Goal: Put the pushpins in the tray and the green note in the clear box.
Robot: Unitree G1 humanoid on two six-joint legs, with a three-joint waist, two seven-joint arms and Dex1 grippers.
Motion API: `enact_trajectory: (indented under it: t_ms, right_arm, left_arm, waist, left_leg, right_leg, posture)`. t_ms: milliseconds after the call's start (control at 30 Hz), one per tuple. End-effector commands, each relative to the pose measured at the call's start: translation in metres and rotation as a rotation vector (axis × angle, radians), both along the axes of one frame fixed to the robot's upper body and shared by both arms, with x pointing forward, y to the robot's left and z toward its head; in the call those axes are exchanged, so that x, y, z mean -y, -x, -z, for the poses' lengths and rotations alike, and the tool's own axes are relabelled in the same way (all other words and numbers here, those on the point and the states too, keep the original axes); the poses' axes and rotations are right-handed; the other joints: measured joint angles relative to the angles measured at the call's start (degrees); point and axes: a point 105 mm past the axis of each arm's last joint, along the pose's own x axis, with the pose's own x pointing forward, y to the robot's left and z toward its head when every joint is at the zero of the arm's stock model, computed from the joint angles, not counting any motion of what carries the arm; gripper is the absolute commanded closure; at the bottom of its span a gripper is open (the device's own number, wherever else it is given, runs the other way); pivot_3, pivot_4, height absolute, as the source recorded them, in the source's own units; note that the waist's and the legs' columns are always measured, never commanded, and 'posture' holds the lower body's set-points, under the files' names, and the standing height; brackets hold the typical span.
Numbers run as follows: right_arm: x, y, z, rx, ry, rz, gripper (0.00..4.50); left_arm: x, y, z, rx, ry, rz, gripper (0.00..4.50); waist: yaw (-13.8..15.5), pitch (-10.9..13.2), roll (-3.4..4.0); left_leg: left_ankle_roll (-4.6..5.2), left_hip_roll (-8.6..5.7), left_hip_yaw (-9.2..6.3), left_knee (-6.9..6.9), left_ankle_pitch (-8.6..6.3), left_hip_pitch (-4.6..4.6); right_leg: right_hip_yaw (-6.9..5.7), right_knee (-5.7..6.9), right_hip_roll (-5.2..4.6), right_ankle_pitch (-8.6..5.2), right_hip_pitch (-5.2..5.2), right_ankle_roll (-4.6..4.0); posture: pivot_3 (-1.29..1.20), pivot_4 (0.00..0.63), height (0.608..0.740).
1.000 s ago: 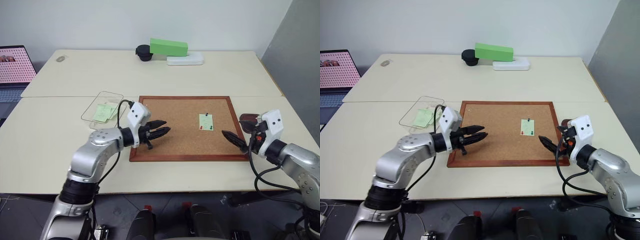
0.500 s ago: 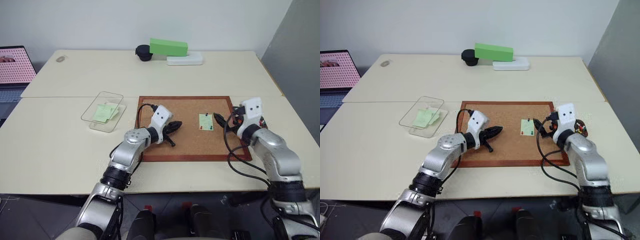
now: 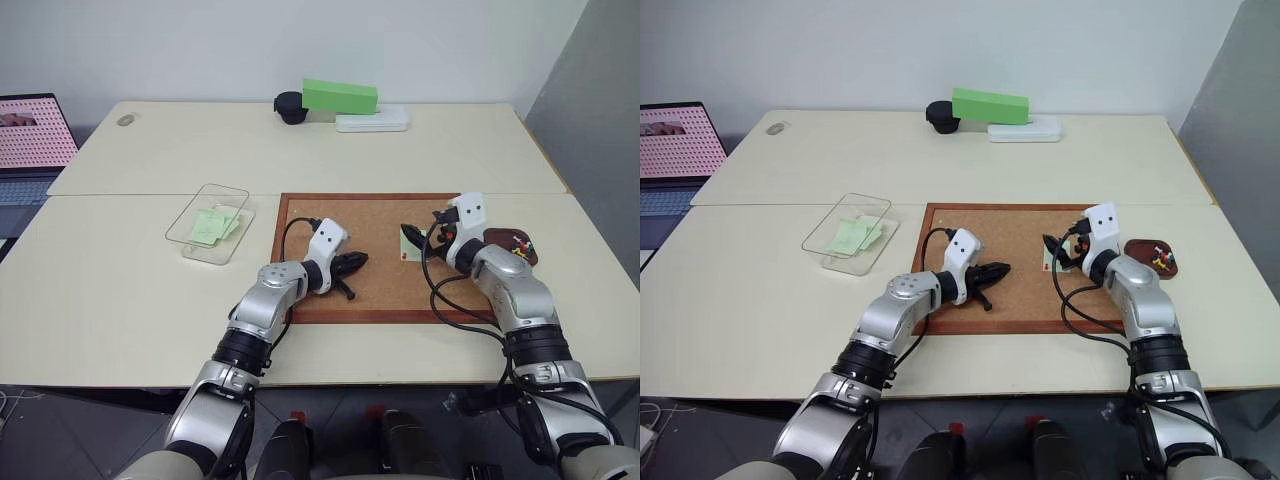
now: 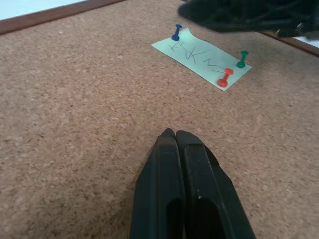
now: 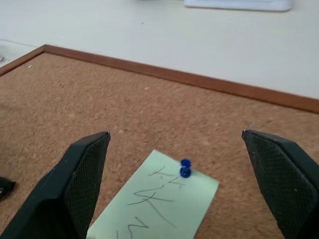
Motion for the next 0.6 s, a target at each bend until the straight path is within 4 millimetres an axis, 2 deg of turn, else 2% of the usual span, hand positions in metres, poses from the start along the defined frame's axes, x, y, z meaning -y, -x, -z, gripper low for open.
enact_trajectory:
  t_ms: [33,167,367,433,600]
  right_arm:
    - [-0.006,-0.010,-0.008,0.043,0.059,-0.015,0.00]
    - [-0.005,-0.018,-0.001,0.030,0.081,-0.002,0.00]
    - [0.000,-0.027,-0.006,0.036,0.045,0.023,1.09]
    - [0.001,-0.028,-0.007,0.037,0.036,0.022,1.37]
    - [0.000,-0.024,-0.004,0.036,0.060,-0.009,2.39]
  left_arm:
    - [0.000,0.005,0.008,-0.040,-0.020,0.026,4.47]
    - [-0.005,0.004,0.009,-0.030,-0.037,0.016,4.47]
    - [-0.004,0.007,0.008,-0.027,-0.028,0.014,4.50]
    - [-0.003,0.007,0.007,-0.027,-0.026,0.016,4.50]
    - [-0.002,0.006,0.007,-0.023,-0.026,0.015,4.50]
  waist:
    - [0.00,0.00,0.00]
    - [-0.03,0.00,0.00]
    - [-0.23,0.00,0.00]
    - [-0.24,0.00,0.00]
    - [-0.23,0.00,0.00]
  left_leg:
    - [0.00,-0.01,0.01,0.00,0.00,0.00]
    - [0.00,0.00,0.00,0.01,0.00,0.03]
    - [0.00,0.01,0.01,0.00,0.00,0.03]
    - [0.00,0.01,-0.01,0.00,0.00,0.02]
    - [0.00,0.00,-0.01,0.00,0.00,0.02]
  right_leg:
    - [0.01,0.00,0.00,0.00,0.00,0.00]
    - [0.01,0.01,0.00,0.00,-0.01,0.00]
    - [0.02,0.03,0.00,0.00,-0.01,-0.01]
    - [0.01,0.04,0.00,0.00,-0.01,-0.01]
    - [0.01,0.04,-0.01,0.00,-0.01,-0.01]
  posture:
    - [0.00,0.150,0.740]
    - [0.00,0.150,0.740]
    - [0.00,0.150,0.740]
    - [0.00,0.150,0.740]
    - [0.00,0.150,0.740]
